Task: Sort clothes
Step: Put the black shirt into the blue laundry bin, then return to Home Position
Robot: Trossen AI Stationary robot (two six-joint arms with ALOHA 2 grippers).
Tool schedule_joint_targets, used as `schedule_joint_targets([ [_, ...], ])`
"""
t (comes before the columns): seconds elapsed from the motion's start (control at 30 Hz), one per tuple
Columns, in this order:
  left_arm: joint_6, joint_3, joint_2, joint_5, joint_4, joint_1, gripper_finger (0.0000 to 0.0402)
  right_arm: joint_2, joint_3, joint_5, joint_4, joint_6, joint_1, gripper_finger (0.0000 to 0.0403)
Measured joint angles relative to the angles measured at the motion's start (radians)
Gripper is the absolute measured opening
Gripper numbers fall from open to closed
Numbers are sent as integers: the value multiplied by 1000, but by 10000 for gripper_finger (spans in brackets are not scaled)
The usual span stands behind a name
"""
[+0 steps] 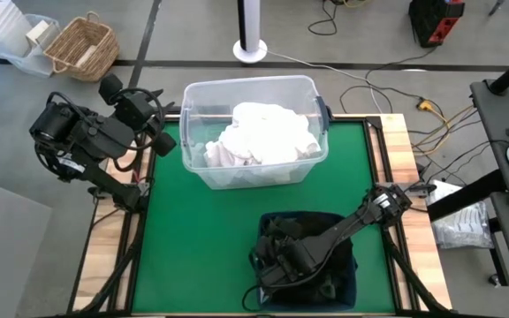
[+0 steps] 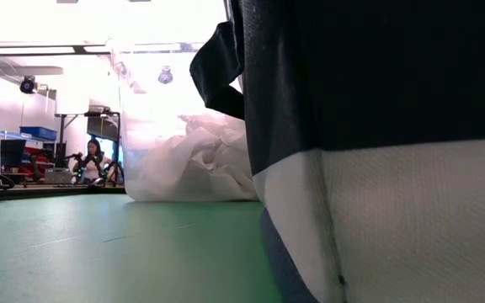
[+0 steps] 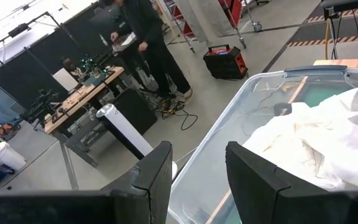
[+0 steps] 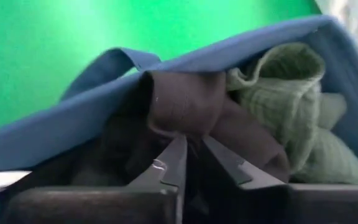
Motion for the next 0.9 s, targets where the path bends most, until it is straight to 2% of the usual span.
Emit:
schedule_joint_targets([
  [0.43,0,0,0,15,0,0,130,-134,50,-86,-86,30,4,181],
  [0.57,0,0,0,142,0,0,130,-212,50,-68,-90,-29,6,202],
  [0.77,0,0,0,442,35,0,130,-358,45,140,-91,-220,4,201],
  [0.9,-11,0,0,529,139,-14,130,-474,24,211,-95,-341,1,190],
])
